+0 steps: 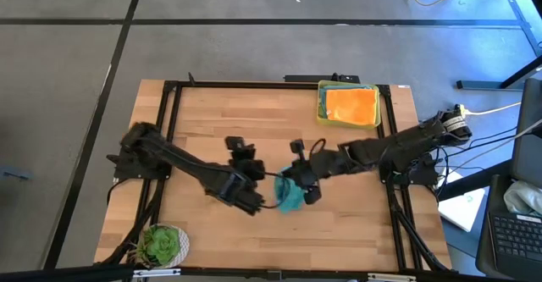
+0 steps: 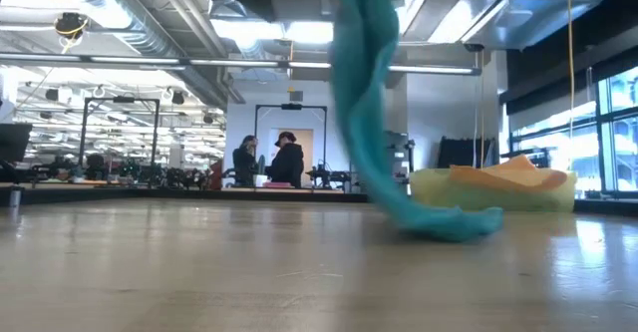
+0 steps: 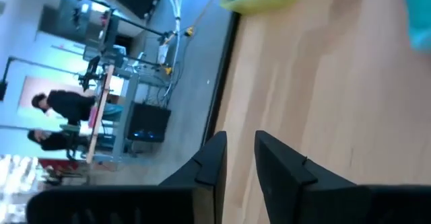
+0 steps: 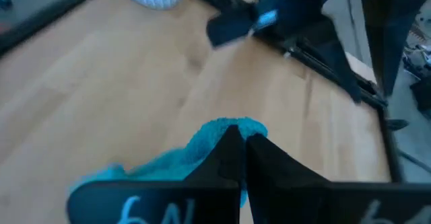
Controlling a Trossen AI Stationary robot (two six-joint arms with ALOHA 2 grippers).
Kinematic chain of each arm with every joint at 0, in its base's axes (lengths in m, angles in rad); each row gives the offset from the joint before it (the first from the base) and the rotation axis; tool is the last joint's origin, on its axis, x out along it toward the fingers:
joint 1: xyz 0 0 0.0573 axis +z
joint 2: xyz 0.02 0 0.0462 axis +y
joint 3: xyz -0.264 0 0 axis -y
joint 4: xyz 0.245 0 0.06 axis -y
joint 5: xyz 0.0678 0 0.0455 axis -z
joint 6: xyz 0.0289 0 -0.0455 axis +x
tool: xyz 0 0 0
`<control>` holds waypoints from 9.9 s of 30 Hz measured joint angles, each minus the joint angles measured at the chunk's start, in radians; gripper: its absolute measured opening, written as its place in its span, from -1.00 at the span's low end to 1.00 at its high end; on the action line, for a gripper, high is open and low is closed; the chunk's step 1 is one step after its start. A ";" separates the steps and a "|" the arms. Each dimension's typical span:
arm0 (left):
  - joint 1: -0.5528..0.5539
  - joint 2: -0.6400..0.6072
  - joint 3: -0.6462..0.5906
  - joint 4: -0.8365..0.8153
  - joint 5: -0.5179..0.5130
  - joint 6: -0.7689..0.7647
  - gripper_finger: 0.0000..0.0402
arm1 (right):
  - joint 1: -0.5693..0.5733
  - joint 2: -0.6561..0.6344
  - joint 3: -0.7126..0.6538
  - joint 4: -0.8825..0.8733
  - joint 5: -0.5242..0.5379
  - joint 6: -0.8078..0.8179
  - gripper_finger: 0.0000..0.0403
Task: Fold microfiber towels
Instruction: Fold the blue microfiber cloth
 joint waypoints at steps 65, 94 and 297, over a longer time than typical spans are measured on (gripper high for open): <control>0.169 0.122 -0.411 1.084 0.946 -0.002 -0.58 | 0.263 0.126 -0.438 0.196 -0.248 0.480 -0.95; 0.491 0.189 -0.411 0.734 0.530 0.192 -0.58 | 0.104 0.116 -0.438 0.209 0.114 0.241 0.12; 0.100 -0.130 -0.700 0.859 1.023 0.336 -0.38 | 0.222 0.177 -0.403 0.188 -0.051 0.345 0.00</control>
